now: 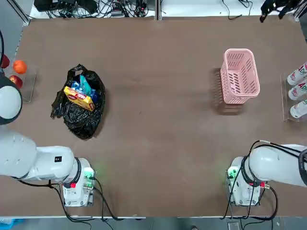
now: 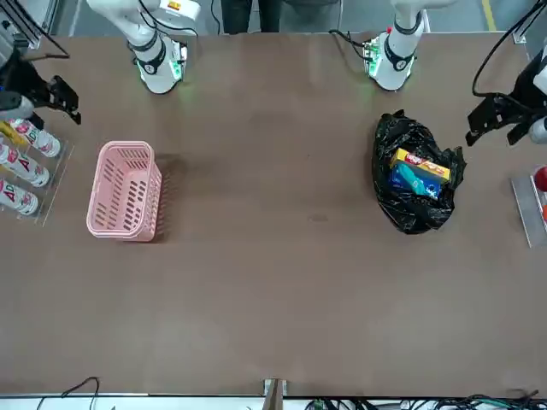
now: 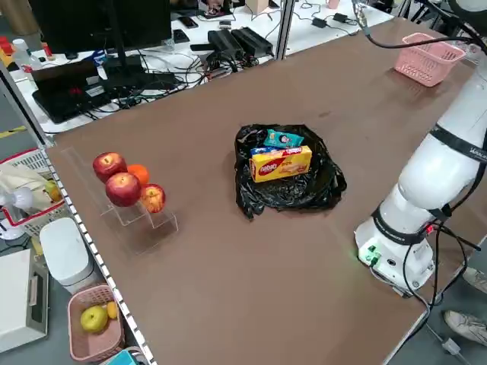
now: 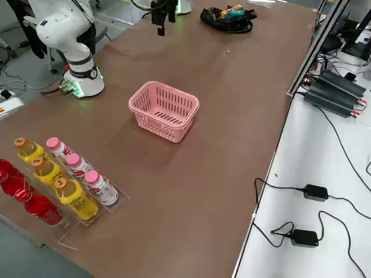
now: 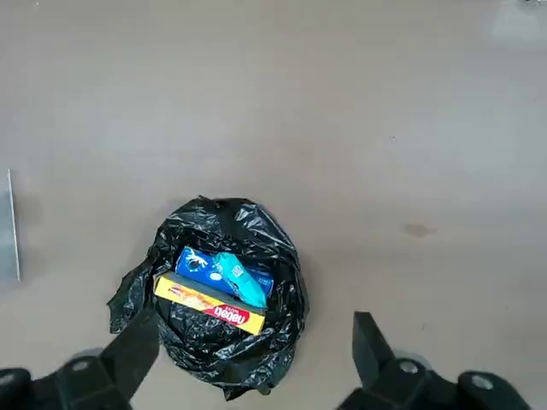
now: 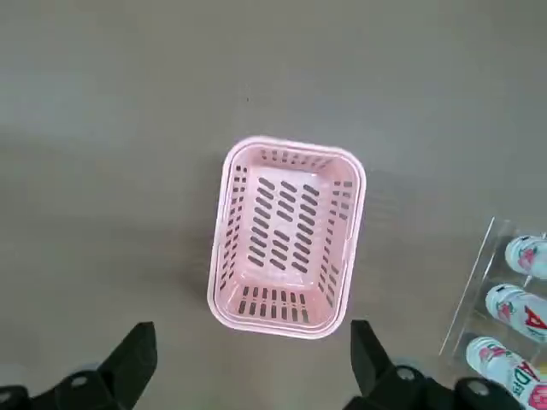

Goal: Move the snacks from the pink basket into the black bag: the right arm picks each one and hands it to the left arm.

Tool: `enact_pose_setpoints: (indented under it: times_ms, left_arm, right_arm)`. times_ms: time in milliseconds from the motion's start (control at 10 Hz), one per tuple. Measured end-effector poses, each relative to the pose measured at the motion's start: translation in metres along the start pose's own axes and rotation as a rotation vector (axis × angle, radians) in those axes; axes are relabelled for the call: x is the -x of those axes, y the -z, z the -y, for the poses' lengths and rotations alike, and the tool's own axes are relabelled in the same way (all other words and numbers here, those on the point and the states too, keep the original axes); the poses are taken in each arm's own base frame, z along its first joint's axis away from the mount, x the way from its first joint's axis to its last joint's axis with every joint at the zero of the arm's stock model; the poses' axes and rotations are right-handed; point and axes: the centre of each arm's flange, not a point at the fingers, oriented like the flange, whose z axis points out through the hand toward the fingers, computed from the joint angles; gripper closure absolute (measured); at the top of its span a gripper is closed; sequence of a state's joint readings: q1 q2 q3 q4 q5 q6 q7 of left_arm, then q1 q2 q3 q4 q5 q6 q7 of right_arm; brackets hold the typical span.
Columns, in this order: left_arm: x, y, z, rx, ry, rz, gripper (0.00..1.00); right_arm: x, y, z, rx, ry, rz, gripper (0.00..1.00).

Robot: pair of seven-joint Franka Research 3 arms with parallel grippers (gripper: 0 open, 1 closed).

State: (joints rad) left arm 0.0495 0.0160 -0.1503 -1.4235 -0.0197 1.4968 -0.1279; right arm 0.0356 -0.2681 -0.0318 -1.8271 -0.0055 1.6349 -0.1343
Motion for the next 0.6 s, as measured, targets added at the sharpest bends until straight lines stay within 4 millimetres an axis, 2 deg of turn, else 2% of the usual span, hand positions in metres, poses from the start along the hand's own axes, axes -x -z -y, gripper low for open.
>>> enact_pose_setpoints:
  times_ms: [200,300,600]
  left_arm:
    - [-0.003,-0.005,0.003,0.0,0.005,0.009,0.0]
    - [-0.004,-0.007,0.004,0.0,0.007,0.012,0.0]
    - [-0.004,-0.009,-0.004,0.0,-0.008,0.017,0.0]
  right_arm:
    - [-0.012,0.021,0.007,0.004,0.014,-0.009,0.0]
    - [-0.021,0.023,0.006,0.004,0.014,0.001,0.0]
    - [-0.039,0.007,-0.001,0.001,0.004,0.036,0.0]
